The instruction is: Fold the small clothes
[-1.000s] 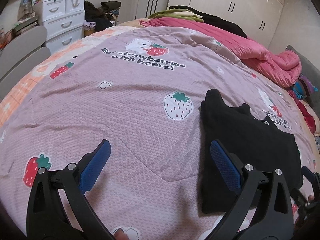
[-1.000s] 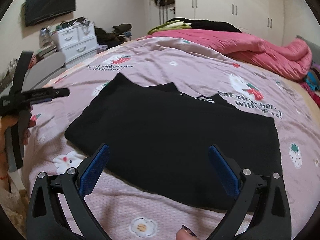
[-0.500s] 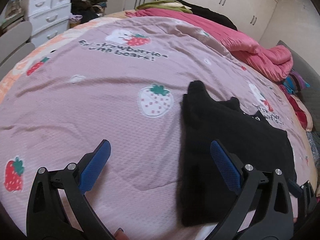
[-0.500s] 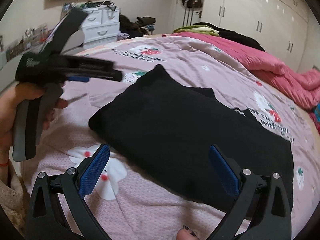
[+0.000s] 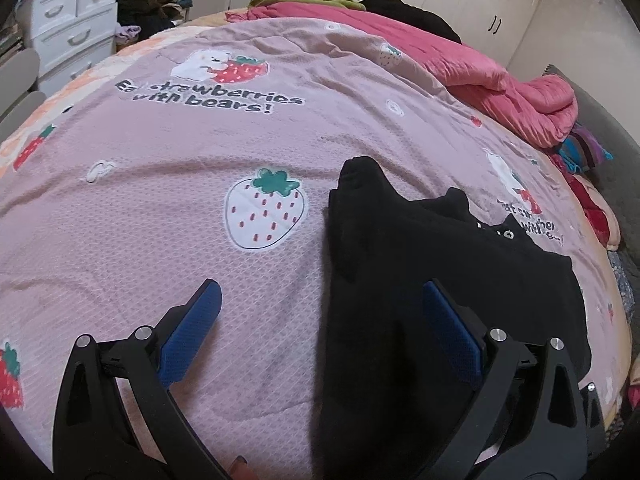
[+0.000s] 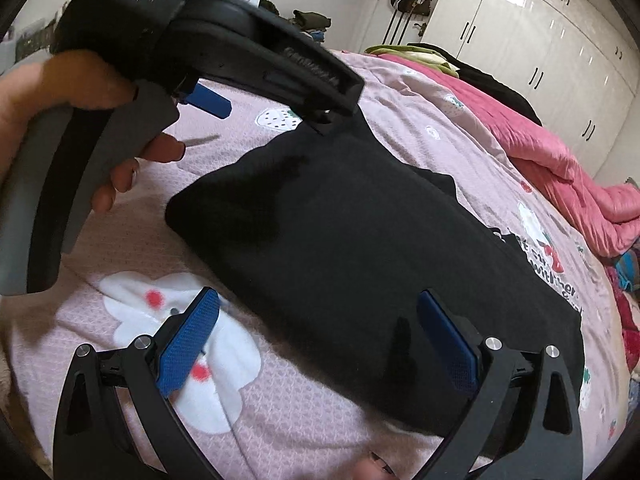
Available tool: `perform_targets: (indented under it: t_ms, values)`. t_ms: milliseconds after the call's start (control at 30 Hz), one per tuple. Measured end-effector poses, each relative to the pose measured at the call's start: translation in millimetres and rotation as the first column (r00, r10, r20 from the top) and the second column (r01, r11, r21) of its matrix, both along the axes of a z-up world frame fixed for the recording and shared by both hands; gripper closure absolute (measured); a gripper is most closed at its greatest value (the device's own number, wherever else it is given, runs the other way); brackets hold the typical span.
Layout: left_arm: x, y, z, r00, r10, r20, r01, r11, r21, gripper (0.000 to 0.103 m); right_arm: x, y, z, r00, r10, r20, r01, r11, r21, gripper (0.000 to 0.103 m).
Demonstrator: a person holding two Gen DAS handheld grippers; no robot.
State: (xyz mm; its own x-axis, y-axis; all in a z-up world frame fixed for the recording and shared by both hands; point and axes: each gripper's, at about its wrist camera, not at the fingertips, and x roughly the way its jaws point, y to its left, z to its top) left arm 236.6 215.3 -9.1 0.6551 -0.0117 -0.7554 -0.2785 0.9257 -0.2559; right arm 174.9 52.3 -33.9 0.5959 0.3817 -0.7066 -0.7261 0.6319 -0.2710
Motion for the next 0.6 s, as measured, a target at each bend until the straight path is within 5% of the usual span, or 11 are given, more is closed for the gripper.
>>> perform_targets:
  t_ms: [600]
  values:
    - [18,7,-1,0.999,0.032,0.001,-0.032,0.999,-0.041,0.009,29,15,-14,0.995,-0.082,0.058,0.086,0.994,-0.064,0.005]
